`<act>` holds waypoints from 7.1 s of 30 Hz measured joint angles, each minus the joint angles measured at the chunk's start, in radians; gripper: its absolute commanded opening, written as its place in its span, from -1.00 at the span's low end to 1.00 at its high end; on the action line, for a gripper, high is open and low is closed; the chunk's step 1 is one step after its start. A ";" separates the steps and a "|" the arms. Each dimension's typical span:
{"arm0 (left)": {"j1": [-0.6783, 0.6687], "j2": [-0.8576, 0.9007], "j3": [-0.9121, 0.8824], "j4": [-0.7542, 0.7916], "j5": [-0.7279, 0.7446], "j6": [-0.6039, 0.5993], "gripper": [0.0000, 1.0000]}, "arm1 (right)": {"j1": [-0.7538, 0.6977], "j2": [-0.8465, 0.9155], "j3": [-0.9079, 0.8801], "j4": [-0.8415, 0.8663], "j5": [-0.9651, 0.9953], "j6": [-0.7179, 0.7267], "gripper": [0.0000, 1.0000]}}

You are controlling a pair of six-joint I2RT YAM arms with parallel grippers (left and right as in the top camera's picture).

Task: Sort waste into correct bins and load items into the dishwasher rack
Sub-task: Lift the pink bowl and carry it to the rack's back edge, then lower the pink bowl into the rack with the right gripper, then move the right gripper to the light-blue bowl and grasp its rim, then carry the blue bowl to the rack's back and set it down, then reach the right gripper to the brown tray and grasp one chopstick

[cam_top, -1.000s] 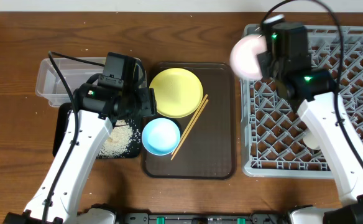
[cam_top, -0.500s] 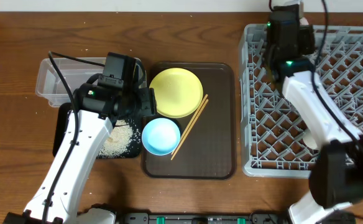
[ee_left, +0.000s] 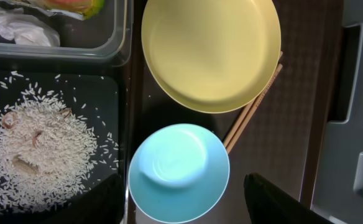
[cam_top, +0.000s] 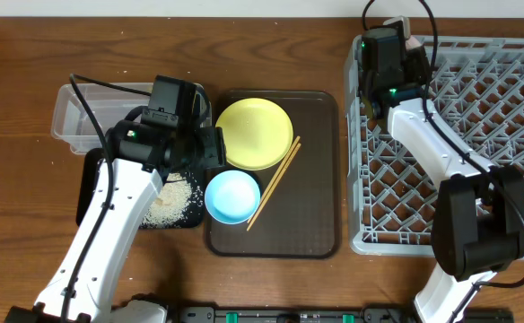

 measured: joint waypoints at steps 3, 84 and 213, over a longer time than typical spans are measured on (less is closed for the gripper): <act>0.000 0.000 0.000 0.000 0.000 0.000 0.29 | 0.011 0.000 0.010 -0.047 0.010 0.032 -0.94; 0.277 0.001 0.000 -0.236 -0.307 -0.233 0.31 | 0.445 -0.013 -0.001 -0.577 -1.192 0.403 -0.07; 0.277 0.001 0.000 -0.239 -0.294 -0.238 0.31 | 0.422 0.029 -0.045 -0.743 -0.932 0.822 0.26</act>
